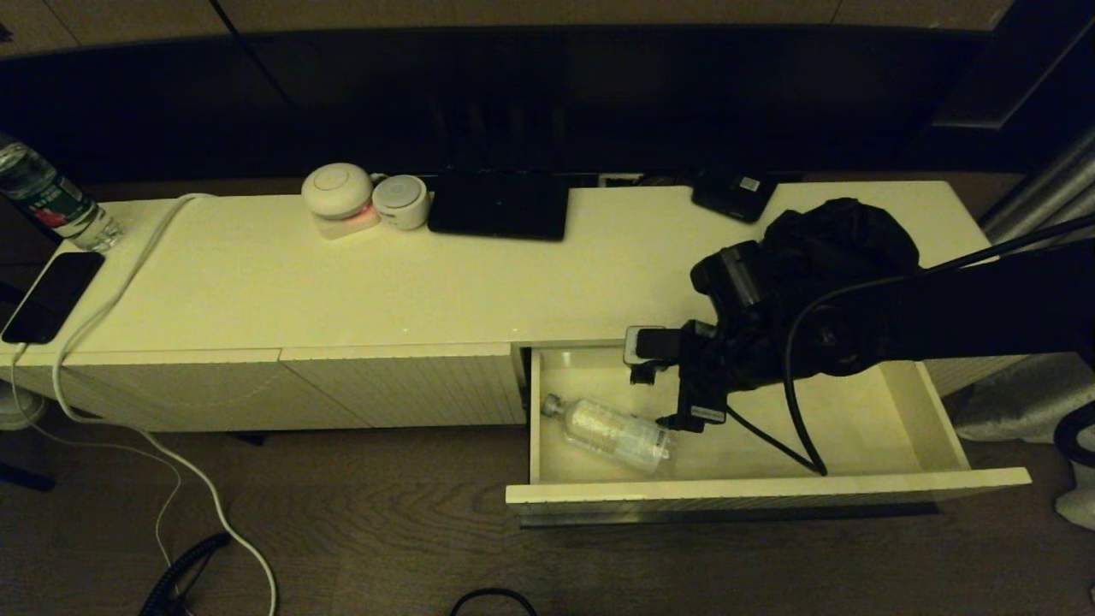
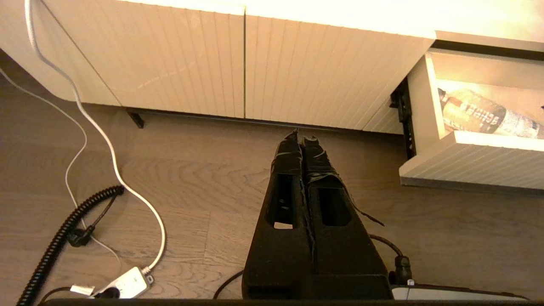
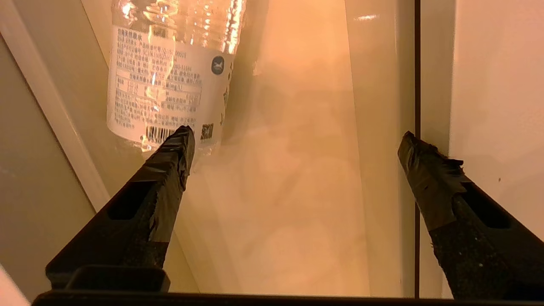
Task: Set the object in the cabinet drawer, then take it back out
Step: Take the mineral water out of the drawer and put it on the table
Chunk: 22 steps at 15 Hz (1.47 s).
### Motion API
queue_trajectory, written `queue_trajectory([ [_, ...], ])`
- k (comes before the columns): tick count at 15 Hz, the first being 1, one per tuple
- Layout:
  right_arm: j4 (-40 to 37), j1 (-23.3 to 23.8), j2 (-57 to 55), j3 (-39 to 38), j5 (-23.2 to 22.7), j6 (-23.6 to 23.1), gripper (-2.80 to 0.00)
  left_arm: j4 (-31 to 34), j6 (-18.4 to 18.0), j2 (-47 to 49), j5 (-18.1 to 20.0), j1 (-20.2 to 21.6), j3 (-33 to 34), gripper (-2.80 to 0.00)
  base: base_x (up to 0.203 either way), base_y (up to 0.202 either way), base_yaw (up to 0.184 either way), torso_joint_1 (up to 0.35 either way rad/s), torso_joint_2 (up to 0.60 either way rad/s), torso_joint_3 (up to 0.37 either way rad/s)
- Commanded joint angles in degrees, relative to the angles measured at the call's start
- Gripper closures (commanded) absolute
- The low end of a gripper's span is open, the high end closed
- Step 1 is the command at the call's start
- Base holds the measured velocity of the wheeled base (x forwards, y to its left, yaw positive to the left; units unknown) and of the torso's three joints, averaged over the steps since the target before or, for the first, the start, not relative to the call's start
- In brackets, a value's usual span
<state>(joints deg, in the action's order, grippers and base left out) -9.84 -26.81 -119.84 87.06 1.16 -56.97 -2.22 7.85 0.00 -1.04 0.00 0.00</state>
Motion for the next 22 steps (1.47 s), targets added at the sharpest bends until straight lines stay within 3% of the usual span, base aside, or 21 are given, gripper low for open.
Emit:
queue_trajectory([
  [1,0.26,-1.16,-2.09,2.26,0.05,0.74,-2.80,-0.06,0.06,-0.09,-0.02,0.00,0.00,0.00,0.000,0.000,0.000,0.000,0.00,0.000],
  [22,0.00,-4.13,-4.67,7.74,1.14,3.00,-2.80,-0.06,0.06,-0.09,-0.02,0.00,0.00,0.00,0.000,0.000,0.000,0.000,0.00,0.000],
])
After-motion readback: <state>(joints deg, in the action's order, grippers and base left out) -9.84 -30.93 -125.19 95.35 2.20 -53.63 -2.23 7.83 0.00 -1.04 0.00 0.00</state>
